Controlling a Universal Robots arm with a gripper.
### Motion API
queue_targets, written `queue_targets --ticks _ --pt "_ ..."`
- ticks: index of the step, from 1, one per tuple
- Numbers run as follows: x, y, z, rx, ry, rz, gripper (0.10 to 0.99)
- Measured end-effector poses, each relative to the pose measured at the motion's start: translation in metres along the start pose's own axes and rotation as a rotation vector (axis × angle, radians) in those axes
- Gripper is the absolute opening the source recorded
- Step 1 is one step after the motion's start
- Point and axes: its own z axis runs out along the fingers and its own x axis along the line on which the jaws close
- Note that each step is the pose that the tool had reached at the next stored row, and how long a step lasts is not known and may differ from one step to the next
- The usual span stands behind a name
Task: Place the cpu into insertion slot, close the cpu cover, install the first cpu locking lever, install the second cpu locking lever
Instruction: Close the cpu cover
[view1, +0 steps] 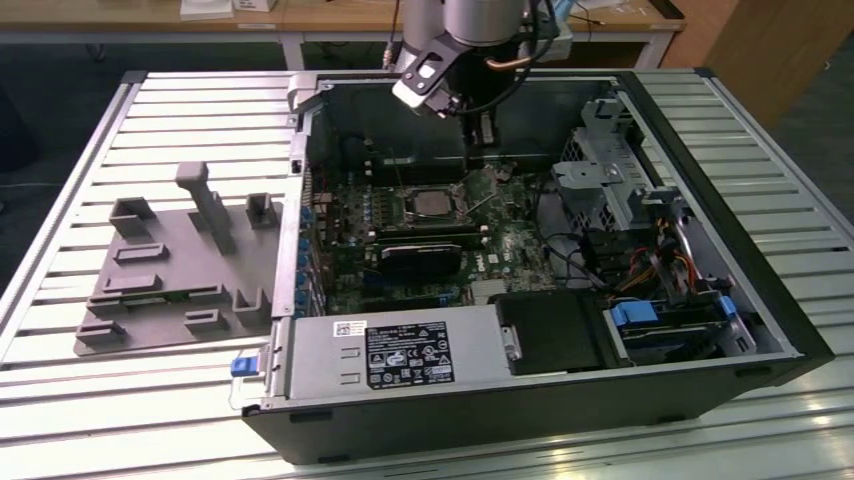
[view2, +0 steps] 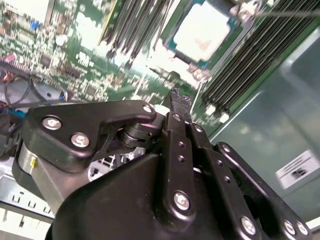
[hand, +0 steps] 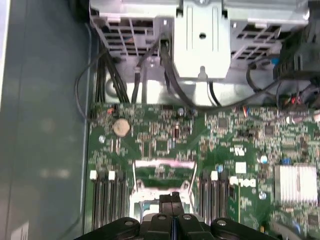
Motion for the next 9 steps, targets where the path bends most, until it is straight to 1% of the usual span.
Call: queue_targets --ticks 4,9 --pt "0.0 0.0132 0.0012 0.0 -0.0001 0.001 0.102" --pt "0.0 0.0279 0.0025 0.0 -0.0002 0.003 0.102"
